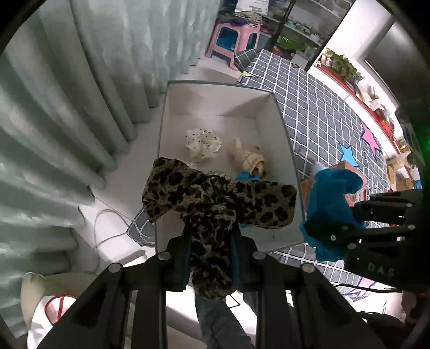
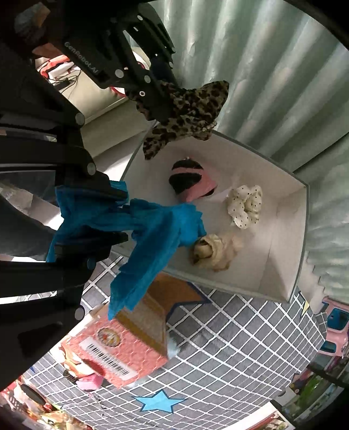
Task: Organize soft objects
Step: 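Open the left tool over the box while the right tool releases the blue cloth, then move both tools back over the soft items on the bed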
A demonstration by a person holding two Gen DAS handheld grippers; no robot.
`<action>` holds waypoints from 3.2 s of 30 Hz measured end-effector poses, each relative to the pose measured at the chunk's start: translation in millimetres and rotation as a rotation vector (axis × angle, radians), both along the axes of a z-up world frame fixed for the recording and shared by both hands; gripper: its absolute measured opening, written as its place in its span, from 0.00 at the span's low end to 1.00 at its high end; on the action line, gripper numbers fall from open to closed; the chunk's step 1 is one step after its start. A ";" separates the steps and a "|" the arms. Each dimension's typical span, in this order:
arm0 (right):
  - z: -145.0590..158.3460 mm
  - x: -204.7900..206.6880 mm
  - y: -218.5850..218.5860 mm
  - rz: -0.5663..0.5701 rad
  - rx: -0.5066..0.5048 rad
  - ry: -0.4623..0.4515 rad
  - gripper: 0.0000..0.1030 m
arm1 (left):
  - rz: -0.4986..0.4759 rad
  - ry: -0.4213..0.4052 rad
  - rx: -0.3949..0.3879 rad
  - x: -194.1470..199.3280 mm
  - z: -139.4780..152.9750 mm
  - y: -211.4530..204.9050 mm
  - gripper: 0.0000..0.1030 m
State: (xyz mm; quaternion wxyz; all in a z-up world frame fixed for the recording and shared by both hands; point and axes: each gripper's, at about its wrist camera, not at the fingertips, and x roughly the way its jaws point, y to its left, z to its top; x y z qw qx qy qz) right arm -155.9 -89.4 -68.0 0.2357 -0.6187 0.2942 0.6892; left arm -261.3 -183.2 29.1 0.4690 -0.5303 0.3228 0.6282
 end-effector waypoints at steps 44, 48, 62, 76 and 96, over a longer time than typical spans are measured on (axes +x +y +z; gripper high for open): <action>-17.5 -0.8 20.4 -0.096 -0.052 0.035 0.67 | 0.036 0.040 -0.098 -15.9 -20.7 34.0 0.77; -7.4 10.2 25.2 -0.127 -0.047 0.078 0.94 | 0.038 0.037 -0.087 -19.0 -18.6 36.1 0.88; 64.3 93.0 81.4 -0.384 0.102 0.226 0.99 | -0.058 -0.045 -0.100 14.7 -6.7 93.6 0.88; 11.7 282.1 133.4 -0.782 0.065 0.076 0.99 | -0.325 -0.047 -0.123 130.7 -10.8 167.5 0.88; -120.0 234.3 205.4 -0.475 -0.027 -0.202 0.99 | -0.308 -0.057 -0.227 163.0 -30.8 187.6 0.89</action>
